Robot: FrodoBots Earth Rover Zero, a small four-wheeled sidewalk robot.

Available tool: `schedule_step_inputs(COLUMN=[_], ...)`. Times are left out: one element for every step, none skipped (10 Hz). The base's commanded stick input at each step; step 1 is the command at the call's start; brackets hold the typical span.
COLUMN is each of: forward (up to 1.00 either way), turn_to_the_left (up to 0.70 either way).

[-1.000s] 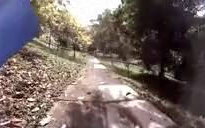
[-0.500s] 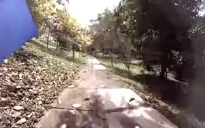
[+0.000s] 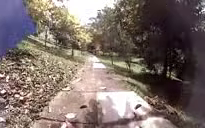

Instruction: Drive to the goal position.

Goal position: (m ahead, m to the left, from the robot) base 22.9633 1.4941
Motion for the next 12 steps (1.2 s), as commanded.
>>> schedule_step_inputs(forward=[0.50,0.50,0.50,0.50,0.50,0.50,0.50,0.50,0.50,0.50,0.50,0.50], turn_to_the_left=[0.37,0.01,0.00,0.00,0.00,0.00,0.00,0.00,0.00,0.00,0.00,0.00])
